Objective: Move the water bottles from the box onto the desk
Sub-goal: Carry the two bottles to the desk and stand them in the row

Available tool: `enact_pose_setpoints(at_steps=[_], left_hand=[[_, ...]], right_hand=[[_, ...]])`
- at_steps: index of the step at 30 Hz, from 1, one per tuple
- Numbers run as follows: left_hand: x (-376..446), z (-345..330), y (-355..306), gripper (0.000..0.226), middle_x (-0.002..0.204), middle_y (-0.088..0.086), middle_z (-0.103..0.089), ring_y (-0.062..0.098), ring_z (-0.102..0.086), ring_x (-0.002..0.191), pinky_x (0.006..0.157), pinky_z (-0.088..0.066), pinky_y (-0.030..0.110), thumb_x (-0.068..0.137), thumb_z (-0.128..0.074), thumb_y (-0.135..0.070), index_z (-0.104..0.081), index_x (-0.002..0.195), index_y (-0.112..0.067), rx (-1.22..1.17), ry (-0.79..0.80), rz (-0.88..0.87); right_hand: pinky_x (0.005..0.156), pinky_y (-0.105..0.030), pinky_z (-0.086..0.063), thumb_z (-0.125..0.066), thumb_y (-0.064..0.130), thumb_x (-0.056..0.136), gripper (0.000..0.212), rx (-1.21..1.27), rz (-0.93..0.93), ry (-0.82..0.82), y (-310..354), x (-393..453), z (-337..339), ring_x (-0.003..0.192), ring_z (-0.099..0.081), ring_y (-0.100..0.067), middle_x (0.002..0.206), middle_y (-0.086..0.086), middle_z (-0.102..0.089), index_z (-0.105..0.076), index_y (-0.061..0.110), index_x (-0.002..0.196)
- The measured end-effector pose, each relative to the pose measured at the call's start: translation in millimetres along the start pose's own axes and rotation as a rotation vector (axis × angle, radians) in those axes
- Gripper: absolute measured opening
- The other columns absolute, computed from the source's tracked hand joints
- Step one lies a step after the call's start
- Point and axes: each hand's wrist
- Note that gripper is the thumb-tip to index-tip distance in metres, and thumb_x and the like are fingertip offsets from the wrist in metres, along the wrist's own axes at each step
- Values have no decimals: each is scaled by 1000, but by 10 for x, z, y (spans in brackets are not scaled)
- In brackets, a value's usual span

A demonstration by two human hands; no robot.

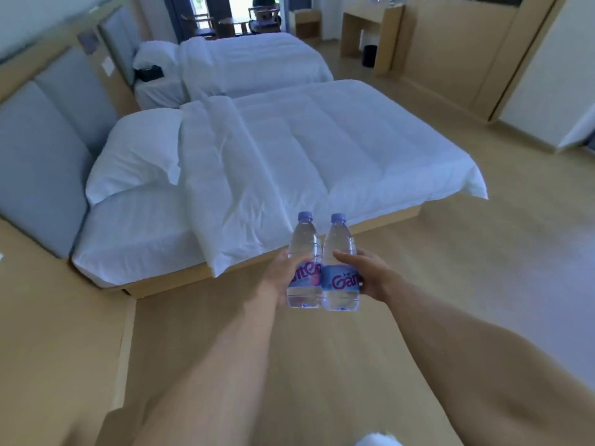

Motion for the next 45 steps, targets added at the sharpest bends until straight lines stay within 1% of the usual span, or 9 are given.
enact_pose_setpoints(at_steps=[3,6,9,16,20,27,36,40,45], left_hand=[[206,-691,-23,22,76,13,-75,30,-73,66,55,-59,39,86,-77,-22,-61,97,-12,42,122,9],[392,-1393,-42,35,89,19,-74,36,-73,79,73,-61,54,83,-80,-23,-62,108,-8,112,182,15],[555,-2052,-59,34,98,23,-71,40,-71,88,88,-55,64,86,-78,-18,-60,112,-8,155,231,33],[801,-3301,-197,35,101,14,-73,35,-72,95,95,-52,56,86,-75,-37,-58,111,-19,362,378,32],[1001,-3829,-278,46,116,18,-72,39,-71,105,98,-52,61,86,-75,-37,-57,123,-17,392,465,39],[1548,-4584,-410,49,118,22,-71,40,-69,108,99,-50,64,87,-75,-33,-59,129,-12,430,596,68],[2660,-5493,-791,48,118,21,-70,42,-68,109,93,-52,67,87,-75,-29,-56,128,-15,455,705,72],[3161,-5906,-1078,48,99,12,-69,32,-71,88,79,-60,55,84,-77,-28,-56,124,-13,500,742,70],[3582,-6452,-1290,46,97,9,-69,28,-69,82,74,-60,50,83,-78,-28,-56,121,-15,538,791,70]], right_hand=[[66,-37,-59,-85,31,76,47,45,-4,-106,41,-78,677,76,-73,-25,95,-12,-76,-65,15,116],[61,-35,-58,-85,30,77,44,95,-3,-194,74,-150,1340,71,-74,-23,89,-9,-76,-66,14,114],[60,-34,-58,-84,29,77,42,134,3,-266,129,-238,1952,69,-74,-22,86,-8,-77,-67,14,113],[60,-33,-58,-84,29,77,42,200,30,-426,353,-445,3068,66,-72,-20,85,-7,-75,-67,15,114],[65,-35,-59,-83,28,78,41,230,55,-495,488,-466,3547,72,-71,-21,90,-7,-75,-68,17,114],[56,-31,-57,-83,27,79,36,286,65,-600,712,-265,4215,63,-72,-18,80,-4,-76,-68,16,110],[59,-31,-57,-83,31,79,38,299,49,-704,1300,464,5051,66,-72,-20,84,-6,-75,-66,17,110],[62,-33,-57,-81,33,80,37,300,51,-731,1619,791,5416,72,-72,-22,88,-7,-75,-66,18,110],[65,-33,-56,-80,35,81,34,316,53,-770,1899,1046,5880,76,-70,-21,92,-5,-74,-64,21,108]])
Point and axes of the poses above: each hand's wrist, its own x-axis towards the middle knuckle, its own z-axis out of the back of the hand, y = z × x
